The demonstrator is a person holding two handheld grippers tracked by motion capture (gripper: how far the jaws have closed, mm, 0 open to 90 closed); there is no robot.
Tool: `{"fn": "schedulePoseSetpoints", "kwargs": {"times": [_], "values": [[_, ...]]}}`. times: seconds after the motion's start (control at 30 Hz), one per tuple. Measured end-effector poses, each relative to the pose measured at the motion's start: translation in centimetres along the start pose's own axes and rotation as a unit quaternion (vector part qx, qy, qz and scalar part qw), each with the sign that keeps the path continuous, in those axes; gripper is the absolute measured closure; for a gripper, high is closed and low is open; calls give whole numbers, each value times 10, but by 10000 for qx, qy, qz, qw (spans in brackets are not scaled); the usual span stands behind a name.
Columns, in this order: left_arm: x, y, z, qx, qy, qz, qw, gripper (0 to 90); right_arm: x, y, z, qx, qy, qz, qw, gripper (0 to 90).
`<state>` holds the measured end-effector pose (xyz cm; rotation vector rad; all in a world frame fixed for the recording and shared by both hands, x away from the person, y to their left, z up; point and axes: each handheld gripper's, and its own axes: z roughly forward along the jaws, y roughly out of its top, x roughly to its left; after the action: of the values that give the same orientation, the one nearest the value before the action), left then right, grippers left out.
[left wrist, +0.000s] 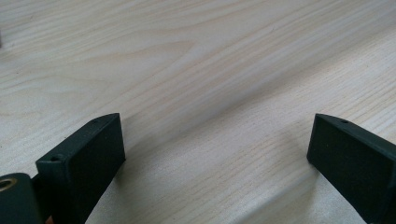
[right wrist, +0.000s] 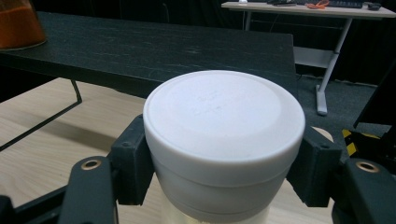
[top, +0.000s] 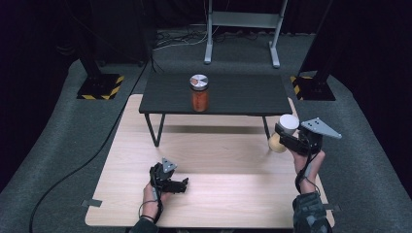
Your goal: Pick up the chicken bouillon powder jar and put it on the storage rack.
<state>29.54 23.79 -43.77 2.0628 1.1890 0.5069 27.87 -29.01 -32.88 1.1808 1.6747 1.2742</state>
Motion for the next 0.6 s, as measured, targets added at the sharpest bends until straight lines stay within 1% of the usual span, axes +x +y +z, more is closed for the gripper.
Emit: {"fn": "schedulePoseSetpoints", "kwargs": {"times": [0.6], "values": [[0,0,0,1,-3,3,10000,37,5,12,5,-45,92,-112,9999,329]]}}
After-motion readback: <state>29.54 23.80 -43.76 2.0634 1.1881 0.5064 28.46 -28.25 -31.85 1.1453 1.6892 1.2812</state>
